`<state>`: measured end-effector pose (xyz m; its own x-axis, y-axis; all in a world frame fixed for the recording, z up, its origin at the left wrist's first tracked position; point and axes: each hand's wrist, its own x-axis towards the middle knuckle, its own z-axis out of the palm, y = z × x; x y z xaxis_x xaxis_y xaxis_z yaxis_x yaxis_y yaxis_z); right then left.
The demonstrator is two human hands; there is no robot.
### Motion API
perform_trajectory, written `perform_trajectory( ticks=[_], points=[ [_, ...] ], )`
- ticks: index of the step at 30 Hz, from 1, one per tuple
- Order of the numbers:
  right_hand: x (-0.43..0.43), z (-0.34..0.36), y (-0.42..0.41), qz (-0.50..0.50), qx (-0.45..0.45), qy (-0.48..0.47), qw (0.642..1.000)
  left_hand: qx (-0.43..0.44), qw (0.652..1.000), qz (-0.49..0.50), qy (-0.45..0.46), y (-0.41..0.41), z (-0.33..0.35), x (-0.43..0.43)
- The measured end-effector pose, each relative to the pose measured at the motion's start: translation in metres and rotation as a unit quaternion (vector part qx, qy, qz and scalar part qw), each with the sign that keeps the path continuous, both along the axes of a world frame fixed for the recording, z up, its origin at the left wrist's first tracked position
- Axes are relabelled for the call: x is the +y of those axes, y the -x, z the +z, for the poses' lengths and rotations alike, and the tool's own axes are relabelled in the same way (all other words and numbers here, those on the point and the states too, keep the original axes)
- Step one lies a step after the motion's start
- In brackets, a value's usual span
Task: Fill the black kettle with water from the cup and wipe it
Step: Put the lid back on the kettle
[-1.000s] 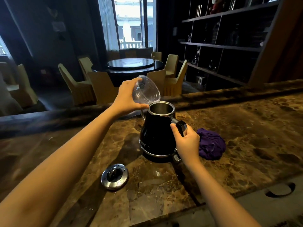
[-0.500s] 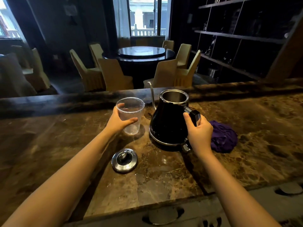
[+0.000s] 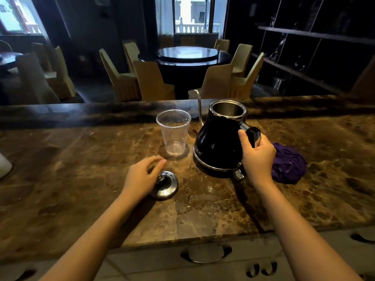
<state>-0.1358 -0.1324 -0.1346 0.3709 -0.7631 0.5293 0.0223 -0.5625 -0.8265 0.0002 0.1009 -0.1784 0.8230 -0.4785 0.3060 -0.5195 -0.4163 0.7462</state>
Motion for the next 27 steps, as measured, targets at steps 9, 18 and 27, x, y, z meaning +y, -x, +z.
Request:
perform_trajectory(
  ticks=[9,18,27],
  points=[
    [-0.004,0.005,0.000,0.002,-0.017,-0.005,1.000,-0.030,0.999,-0.014,-0.005,0.014,0.004,-0.012],
    [-0.009,0.001,-0.001,0.009,-0.023,-0.006,1.000,-0.188,0.975,-0.025,0.114,-0.019,0.142,-0.084],
    [-0.009,0.001,-0.001,-0.021,-0.020,0.002,1.000,-0.177,0.969,-0.174,-0.011,-0.004,0.149,-0.194]
  ],
)
